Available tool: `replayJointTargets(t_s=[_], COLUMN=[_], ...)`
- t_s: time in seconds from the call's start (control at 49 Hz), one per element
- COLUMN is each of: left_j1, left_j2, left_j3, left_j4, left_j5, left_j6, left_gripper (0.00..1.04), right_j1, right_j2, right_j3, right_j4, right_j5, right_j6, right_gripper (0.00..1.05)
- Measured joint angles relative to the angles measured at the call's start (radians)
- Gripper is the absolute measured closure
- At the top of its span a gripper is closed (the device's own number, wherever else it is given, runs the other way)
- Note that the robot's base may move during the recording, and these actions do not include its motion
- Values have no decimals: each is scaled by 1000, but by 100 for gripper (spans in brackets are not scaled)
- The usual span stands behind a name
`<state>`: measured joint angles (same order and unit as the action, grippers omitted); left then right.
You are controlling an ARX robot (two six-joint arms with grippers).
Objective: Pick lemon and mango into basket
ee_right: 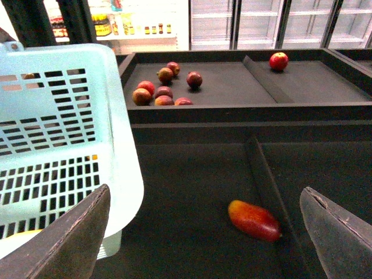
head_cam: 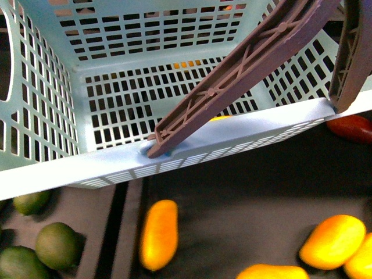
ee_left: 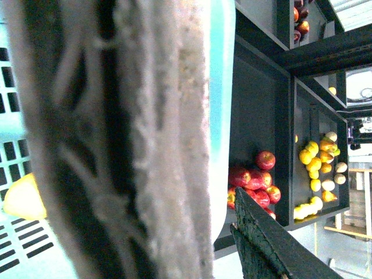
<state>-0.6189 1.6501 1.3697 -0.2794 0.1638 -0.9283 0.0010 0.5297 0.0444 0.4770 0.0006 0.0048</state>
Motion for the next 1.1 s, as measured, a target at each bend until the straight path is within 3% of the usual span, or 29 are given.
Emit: replayJointTargets(t_s=[0.245,0.286,0.306,0.367,0.408,0.571,0.734,1.101], left_j1=[20,19,17,12,6,2,-2,2], left_j2=[-1,-1,-1,-1,-1,-1,-1,-1], left_j3=[0,0,0,0,0,0,0,0], left_j4=[0,0,0,0,0,1,1,1], left_j5=[-35,-34,-29,-12,-5,0,10,-7], left_j6=[10,18,21,9,6,4,-3,3], left_gripper=[76,76,76,76,76,76,76,76], right_j1=[0,28,49,23,-13,-151,-194,-196], right_j2=[0,23,55,145,189,473,863,1405], right_j3=[-1,37,93,203,229,260,288,384], right_j4=[0,-117,-255,-507,-571,-469,-308,-114], right_j5=[-6,120,236,448,497,445,294,238], right_j6=[-1,54,139,306,393,660,850,987], right_gripper=[9,9,9,9,9,9,9,9])
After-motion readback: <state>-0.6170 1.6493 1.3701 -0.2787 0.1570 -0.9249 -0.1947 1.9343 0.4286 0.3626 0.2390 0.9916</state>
